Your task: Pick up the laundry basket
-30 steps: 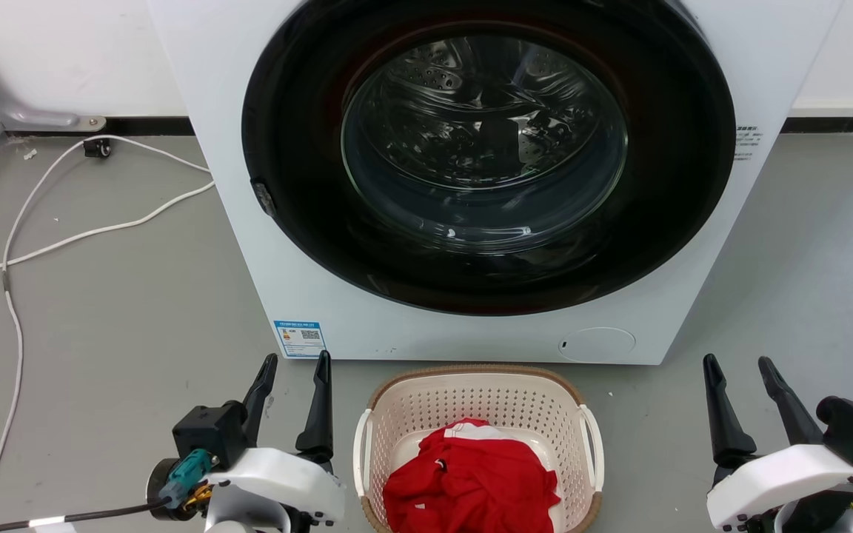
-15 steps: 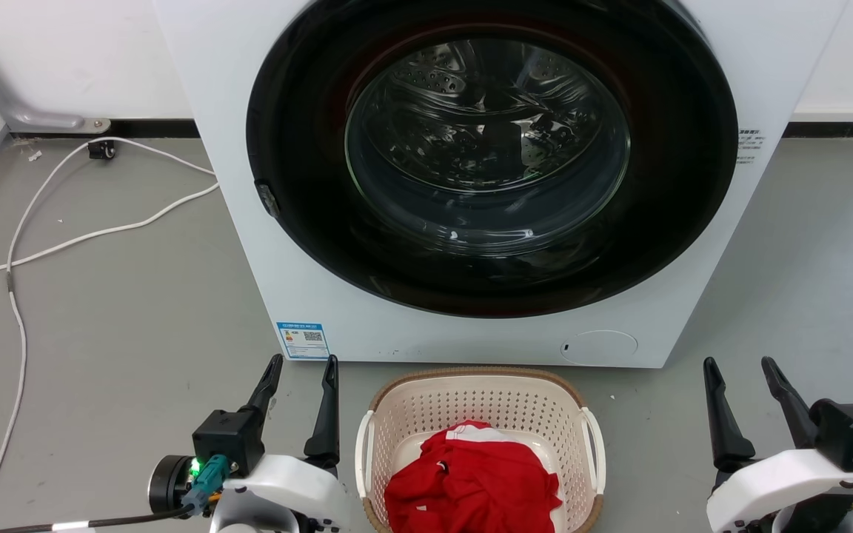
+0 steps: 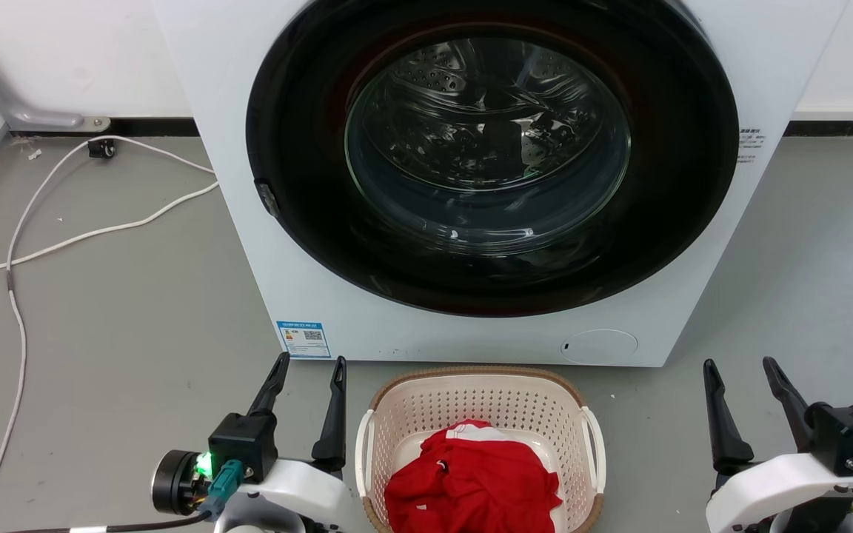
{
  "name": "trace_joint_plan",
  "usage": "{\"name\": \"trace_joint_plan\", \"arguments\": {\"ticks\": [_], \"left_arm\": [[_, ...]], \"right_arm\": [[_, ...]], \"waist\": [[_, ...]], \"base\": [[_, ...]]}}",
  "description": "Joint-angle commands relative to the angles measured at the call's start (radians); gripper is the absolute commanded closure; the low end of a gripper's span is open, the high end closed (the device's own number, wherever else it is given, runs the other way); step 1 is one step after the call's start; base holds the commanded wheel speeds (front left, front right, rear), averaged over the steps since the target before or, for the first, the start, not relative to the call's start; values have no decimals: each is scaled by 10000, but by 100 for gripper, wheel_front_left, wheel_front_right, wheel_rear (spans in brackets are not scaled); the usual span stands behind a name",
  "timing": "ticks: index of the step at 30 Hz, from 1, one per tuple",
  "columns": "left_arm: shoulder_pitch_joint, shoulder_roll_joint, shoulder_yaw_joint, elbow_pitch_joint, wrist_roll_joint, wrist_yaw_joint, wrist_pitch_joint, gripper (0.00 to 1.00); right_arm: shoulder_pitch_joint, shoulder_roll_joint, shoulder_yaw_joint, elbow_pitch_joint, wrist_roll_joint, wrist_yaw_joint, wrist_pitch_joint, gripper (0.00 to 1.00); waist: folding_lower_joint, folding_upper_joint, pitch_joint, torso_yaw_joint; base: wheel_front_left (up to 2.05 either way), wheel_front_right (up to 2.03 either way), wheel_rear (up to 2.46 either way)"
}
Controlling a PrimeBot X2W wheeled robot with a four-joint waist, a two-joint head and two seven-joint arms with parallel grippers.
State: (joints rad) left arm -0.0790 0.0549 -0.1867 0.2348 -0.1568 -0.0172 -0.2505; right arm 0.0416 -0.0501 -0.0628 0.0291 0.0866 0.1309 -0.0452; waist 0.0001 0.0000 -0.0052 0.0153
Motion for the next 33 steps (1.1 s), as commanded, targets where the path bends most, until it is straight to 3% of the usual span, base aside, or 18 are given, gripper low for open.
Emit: {"name": "trace_joint_plan", "arguments": {"ticks": [1,21,33], "left_arm": [[22,-2,-36,-9,213,-27,-113,0],[-53,-39,31,126,67,-88,-161,0],[-1457,-46,-333,1613,-252,-223,-151,0]], "right_arm": [[91,-4,-6,-17,-186,-3,-80,0],[-87,-3,-132,187,-182,-3,-162,0],[-959,-3,-209,1052,-66,-3,-50,0]], "waist": [[-1,0,4,3],[-1,0,91,28],[-1,0,2231,-85]], "base": [[0,0,0],[0,0,0],[0,0,0]]}}
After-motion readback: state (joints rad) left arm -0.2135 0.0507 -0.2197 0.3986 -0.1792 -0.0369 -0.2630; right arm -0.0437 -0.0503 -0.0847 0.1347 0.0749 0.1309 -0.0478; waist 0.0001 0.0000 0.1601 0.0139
